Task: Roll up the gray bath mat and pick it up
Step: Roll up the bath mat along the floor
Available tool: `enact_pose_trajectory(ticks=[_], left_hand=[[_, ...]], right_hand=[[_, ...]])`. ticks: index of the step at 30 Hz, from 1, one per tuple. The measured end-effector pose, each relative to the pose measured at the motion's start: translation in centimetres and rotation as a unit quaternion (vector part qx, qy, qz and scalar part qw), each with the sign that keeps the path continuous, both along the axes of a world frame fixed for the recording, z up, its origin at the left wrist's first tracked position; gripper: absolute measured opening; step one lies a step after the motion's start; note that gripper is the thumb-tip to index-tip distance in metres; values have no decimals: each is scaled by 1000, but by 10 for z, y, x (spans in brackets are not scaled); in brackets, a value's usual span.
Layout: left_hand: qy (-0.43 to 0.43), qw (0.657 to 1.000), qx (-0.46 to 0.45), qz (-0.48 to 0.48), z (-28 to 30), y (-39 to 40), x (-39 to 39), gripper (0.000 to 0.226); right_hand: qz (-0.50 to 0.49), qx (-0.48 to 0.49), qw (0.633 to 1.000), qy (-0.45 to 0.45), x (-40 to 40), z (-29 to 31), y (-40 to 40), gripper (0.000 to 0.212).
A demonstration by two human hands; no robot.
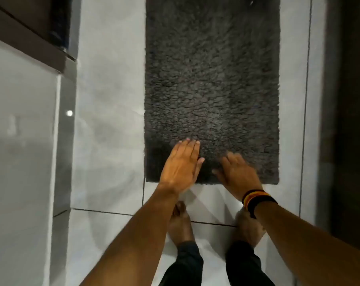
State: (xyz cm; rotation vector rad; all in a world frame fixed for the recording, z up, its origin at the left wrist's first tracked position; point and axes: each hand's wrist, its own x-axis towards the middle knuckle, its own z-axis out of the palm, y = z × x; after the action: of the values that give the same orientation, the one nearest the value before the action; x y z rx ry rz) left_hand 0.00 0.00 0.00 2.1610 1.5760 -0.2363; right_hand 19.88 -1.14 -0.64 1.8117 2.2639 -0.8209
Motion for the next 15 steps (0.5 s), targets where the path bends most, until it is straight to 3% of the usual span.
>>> enact_pose_trajectory(ticks=[4, 7, 10, 13, 15], left_hand=[[30, 997, -8, -67, -58, -35, -7, 37], [26, 992, -31, -115, -86, -50, -15, 26], [40, 981, -60, -178, -100, -58, -22, 38], [62, 976, -82, -193, -104, -59, -20, 61], [87, 973, -87, -195, -106, -56, -15, 54]], right_hand=[[163, -123, 973, -105, 15, -65, -34, 45], [229, -23, 965, -126, 21, -94, -32, 28], [292, 99, 949, -68, 31, -106, -19, 4], [324, 103, 940, -34, 36, -107, -9, 6], [277, 56, 959, -20, 35, -102, -6, 11]])
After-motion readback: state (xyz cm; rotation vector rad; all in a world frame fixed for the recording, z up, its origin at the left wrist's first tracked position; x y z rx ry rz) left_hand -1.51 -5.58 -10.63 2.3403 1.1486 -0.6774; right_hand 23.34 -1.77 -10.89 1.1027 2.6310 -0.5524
